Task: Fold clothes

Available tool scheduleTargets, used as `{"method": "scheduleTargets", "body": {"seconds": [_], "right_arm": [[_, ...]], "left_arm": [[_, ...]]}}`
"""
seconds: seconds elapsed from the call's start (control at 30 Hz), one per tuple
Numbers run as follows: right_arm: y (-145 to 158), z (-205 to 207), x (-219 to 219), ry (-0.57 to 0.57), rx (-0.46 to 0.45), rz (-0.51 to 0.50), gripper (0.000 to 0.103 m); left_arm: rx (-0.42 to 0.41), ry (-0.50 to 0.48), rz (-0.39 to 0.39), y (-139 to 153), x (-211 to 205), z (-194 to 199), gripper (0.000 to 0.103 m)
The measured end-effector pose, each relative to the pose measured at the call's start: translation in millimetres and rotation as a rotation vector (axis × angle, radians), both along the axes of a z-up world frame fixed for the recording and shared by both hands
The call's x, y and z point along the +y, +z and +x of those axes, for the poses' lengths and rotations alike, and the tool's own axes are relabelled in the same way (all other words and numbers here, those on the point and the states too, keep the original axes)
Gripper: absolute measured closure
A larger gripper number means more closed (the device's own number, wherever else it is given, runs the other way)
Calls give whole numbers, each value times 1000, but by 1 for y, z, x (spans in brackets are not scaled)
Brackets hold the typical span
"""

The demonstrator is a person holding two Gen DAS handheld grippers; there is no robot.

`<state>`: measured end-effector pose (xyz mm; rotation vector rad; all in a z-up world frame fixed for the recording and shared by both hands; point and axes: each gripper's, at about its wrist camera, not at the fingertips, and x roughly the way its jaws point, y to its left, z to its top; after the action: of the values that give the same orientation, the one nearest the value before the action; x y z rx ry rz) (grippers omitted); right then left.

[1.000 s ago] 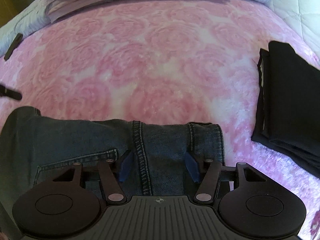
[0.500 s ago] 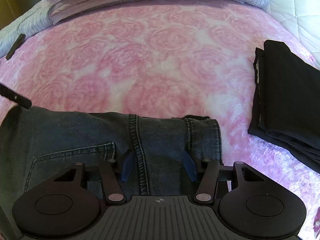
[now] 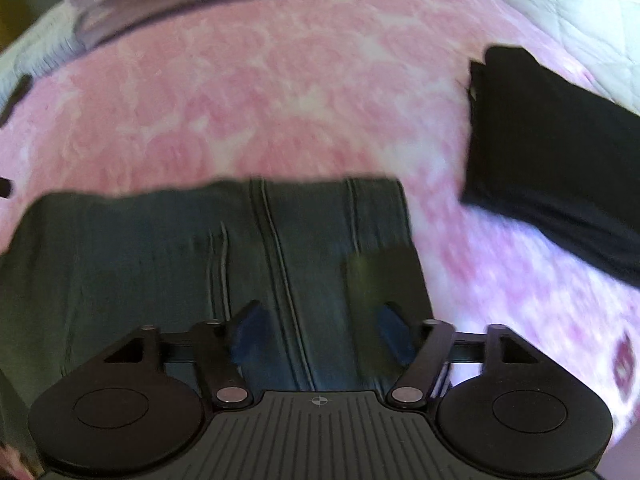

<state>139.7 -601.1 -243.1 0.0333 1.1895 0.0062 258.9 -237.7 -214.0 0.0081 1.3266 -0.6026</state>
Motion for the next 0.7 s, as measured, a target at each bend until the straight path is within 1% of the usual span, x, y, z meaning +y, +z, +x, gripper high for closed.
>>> {"method": "scheduleTargets", "body": {"seconds": [0.03, 0.07, 0.13, 0.23, 0.33, 0.43, 0.53, 0.63, 0.7], "right_arm": [[2, -4, 0, -21, 27, -8, 28], [5, -9, -1, -44, 49, -10, 28], [17, -22, 1, -87, 60, 11, 28], [34, -42, 10, -139, 58, 32, 28], [50, -64, 40, -179, 49, 39, 28], [67, -87, 69, -219, 40, 46, 28], [81, -110, 118, -257, 9, 40, 28], [97, -135, 173, -288, -13, 10, 28], [107, -153, 209, -304, -20, -6, 27]], "left_arm": [[-4, -14, 26, 5, 2, -10, 78], [-6, -25, 54, 9, 6, -20, 76], [-13, -54, 87, 18, 15, -40, 69], [-8, -87, 110, 27, 36, -65, 66], [-26, -132, 114, 39, 60, -86, 66], [-59, -169, 97, 51, 87, -98, 64], [-91, -221, 55, 63, 126, -112, 63], [-118, -287, 23, 77, 166, -129, 61], [-154, -324, 28, 91, 195, -141, 58]]}}
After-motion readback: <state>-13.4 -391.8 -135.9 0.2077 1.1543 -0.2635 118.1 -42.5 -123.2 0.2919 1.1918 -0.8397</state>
